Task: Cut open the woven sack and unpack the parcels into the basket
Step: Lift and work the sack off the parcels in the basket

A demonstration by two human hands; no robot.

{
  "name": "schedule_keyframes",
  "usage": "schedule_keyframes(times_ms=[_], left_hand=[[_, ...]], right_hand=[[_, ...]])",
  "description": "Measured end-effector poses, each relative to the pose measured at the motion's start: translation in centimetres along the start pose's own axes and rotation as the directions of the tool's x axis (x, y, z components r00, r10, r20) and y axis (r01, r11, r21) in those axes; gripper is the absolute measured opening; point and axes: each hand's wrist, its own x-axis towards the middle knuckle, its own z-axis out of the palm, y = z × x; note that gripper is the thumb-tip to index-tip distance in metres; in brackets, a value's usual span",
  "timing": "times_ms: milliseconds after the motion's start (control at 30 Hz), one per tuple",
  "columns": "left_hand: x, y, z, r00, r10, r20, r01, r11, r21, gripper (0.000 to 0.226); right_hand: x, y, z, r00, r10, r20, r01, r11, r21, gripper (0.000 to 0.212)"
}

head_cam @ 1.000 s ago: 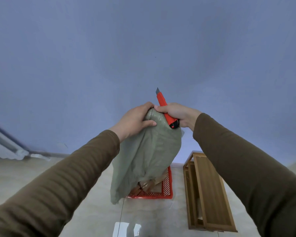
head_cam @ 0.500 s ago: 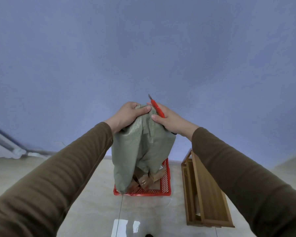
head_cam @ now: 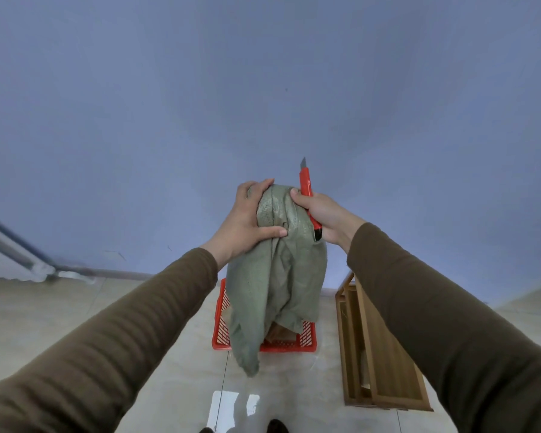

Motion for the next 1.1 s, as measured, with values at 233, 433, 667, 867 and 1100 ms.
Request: schedule_keyframes(times_ms=[233,433,667,867,1100], left_hand=[[0.6,0.1,-1.5,0.993,-0.099,-0.063,0.098,0.995,-0.011,0.037],[1.7,0.1,-2.7,0.960,-0.269,-0.078,0.262,0.961,-0.093,0.036],[2.0,0.7,-1.9,0.926,-0.376,0.004,0.367,0.900,-0.235,0.059],[-0.7,-0.7,-0.9,0.995,-0.096,0.012,0.097,0.991,-0.090,0.103],[-1.9,-1.2,1.2,0.998,-0.036,0.050,0.039,0.996,-0.076,0.114]], right_hand=[[-1.4,-0.8,-1.2,0.998,-0.042,0.045,0.059,0.854,-0.516,0.045],[-3.5,-0.1,-2.3,0.951,-0.041,0.307,0.235,0.742,-0.628,0.063],[-2.5,2.3,0.0,0.962,-0.256,0.099,0.273,0.863,-0.425,0.045],[-1.2,2.8,-0.4,0.973,-0.156,-0.172,0.138,0.984,-0.114,0.031],[-1.3,2.8,0.6,0.982,0.139,-0.127,-0.109,0.970,0.217,0.031]])
